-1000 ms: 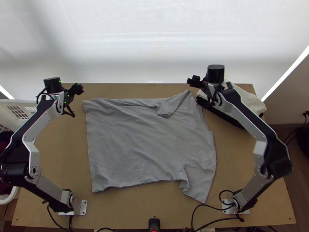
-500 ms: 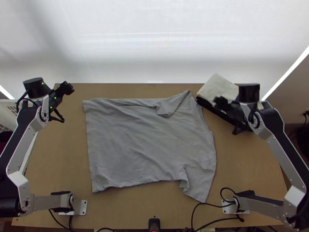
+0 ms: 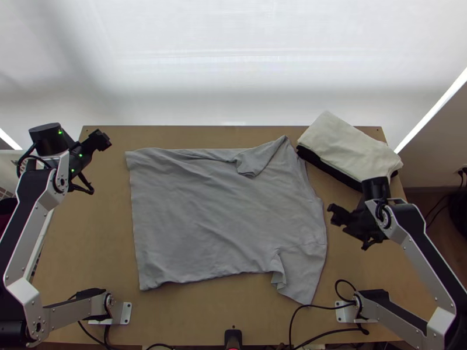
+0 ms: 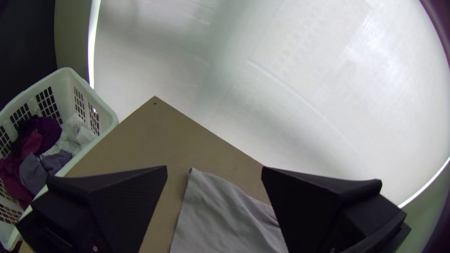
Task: Fold the t-shirt
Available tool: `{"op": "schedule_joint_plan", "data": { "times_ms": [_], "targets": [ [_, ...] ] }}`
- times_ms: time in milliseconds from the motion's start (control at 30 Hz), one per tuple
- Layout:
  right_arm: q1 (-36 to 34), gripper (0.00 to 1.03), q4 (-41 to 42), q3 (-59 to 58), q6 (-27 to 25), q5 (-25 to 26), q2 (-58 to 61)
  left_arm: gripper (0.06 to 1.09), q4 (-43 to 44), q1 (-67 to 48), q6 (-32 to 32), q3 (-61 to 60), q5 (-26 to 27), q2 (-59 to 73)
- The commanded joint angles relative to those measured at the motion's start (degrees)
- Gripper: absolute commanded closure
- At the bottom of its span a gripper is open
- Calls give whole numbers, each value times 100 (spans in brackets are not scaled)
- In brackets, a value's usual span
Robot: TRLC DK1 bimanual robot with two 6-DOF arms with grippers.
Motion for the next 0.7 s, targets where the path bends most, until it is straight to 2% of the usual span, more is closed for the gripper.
{"op": "schedule_joint_plan", "data": {
  "times_ms": [0,200,300,333,667],
  "targets": [
    [52,63,-51,-354,-161,-36,-162,11,-90,-39,48,-48,46,-135],
    [96,62,-113,-697,-363,-36,-224,11,-169,-30,56,-56,46,-187],
    [254,42,-113,-803,-407,-44,-197,11,-187,-30,56,-65,37,-214],
    [324,41,-113,-811,-398,-44,-197,11,-187,-30,56,-65,37,-214],
    [649,41,28,-1031,-328,-44,-22,11,-222,-4,65,-48,37,-214]
  ]
}}
